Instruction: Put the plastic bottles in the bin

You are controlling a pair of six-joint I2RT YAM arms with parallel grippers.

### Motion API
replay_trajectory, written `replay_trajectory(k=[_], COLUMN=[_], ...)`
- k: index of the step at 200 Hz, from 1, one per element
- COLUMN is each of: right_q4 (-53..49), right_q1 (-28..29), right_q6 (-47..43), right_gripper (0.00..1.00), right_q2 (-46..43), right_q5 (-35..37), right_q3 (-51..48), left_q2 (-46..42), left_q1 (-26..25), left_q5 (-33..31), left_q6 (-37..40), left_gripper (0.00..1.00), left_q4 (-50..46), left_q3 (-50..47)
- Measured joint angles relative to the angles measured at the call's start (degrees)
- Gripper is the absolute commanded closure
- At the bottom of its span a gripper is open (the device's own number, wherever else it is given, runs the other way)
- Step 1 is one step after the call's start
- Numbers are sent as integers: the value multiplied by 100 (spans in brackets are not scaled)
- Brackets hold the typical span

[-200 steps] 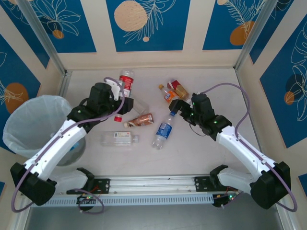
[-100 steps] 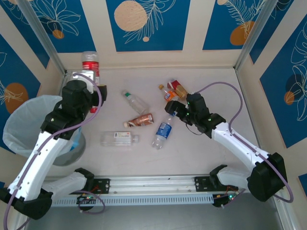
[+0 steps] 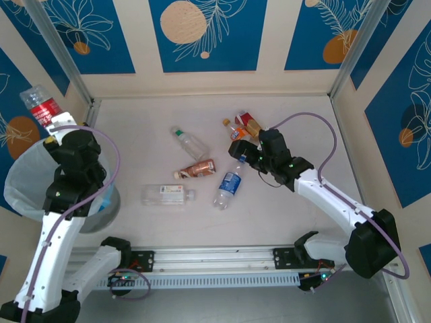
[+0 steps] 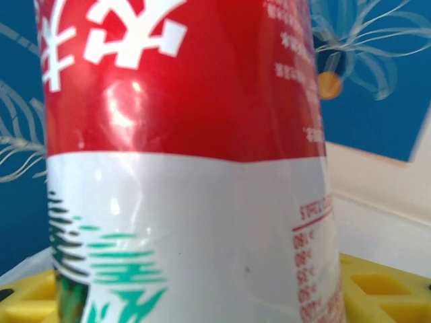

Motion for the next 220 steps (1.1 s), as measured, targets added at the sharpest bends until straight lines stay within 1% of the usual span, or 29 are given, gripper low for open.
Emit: replay_trajectory(k=[26, 45, 71, 88, 132, 145, 162, 193, 220], right_q4=[4, 9, 11, 7, -11, -31, -46, -87, -151], right_q1=[37, 50, 74, 81, 122, 136, 149, 162, 199], right_q6=[0, 0, 0, 0, -48, -72, -116, -157, -192], right_gripper=[0, 0, 0, 0, 1, 0, 0, 1, 0], right_q2=[24, 24, 26, 81, 308, 348, 402, 481, 490], right_q5=[-15, -15, -17, -20, -61, -81, -127, -166, -166], right_q3=[17, 48, 72, 98, 286, 354, 452, 525, 525], left_q2=[-15, -15, -22, -63, -422, -527, -553, -494, -282], left_q1=[597, 885, 1058, 1169, 1263, 1303, 1379, 1513, 1530], left_q5=[-7, -17, -72, -90, -616, -713, -839, -935, -901], left_q6=[-363, -584, -785, -946, -1434, -1556, -1875, -2387, -2632], left_gripper=[37, 37, 36, 32, 33, 27, 21, 16, 5], left_q4=[26, 26, 63, 85, 15, 9, -144, -490, -793], left_q3=[-577, -763, -916, -1060, -1434, -1502, -1532, -1534, -1423])
